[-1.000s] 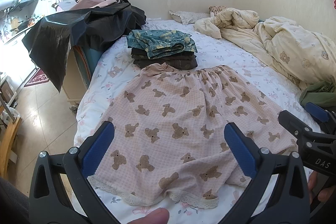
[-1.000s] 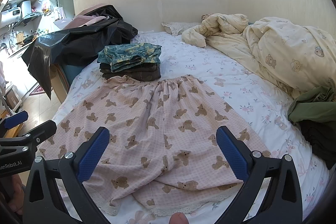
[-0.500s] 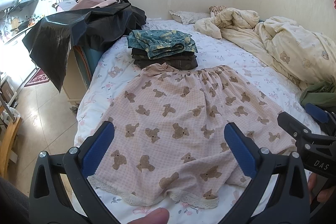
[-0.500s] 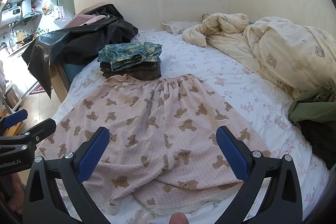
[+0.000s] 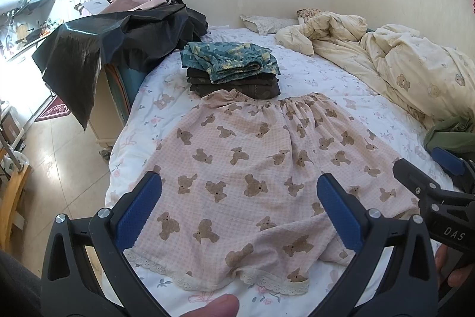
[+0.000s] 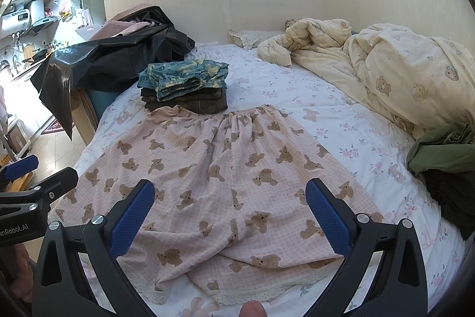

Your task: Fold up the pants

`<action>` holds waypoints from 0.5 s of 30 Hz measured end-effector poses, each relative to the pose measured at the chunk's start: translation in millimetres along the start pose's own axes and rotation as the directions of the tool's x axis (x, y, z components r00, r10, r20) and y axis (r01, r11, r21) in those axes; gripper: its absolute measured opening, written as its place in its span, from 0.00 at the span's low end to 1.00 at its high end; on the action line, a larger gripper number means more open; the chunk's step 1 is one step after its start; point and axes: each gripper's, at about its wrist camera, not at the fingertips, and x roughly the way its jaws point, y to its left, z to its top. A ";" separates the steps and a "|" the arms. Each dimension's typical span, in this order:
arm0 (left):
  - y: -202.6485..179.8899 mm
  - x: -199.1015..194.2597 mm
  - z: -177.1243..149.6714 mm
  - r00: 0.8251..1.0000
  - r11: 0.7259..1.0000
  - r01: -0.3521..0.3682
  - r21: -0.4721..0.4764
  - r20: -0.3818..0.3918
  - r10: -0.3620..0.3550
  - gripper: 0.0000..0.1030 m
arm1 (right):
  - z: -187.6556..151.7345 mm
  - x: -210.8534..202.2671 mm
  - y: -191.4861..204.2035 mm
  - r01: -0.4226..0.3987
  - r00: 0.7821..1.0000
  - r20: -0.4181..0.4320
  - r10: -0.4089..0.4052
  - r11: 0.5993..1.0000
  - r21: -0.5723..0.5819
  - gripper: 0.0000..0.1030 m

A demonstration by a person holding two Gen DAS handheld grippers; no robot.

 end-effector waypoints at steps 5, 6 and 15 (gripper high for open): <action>0.4 -0.1 0.1 1.000 1.000 -0.001 -0.001 0.000 0.001 1.00 | -0.1 0.7 0.7 -0.001 1.000 0.006 0.001 1.000 0.000 1.00; 0.5 -0.3 0.1 1.000 1.000 -0.002 -0.001 0.001 0.002 1.00 | -0.9 -0.3 0.9 -0.001 1.000 0.008 0.001 1.000 0.000 1.00; 0.5 -0.1 0.1 1.000 1.000 -0.001 -0.001 -0.001 0.001 1.00 | -2.0 -0.9 -0.6 -0.002 1.000 0.008 0.002 1.000 0.000 1.00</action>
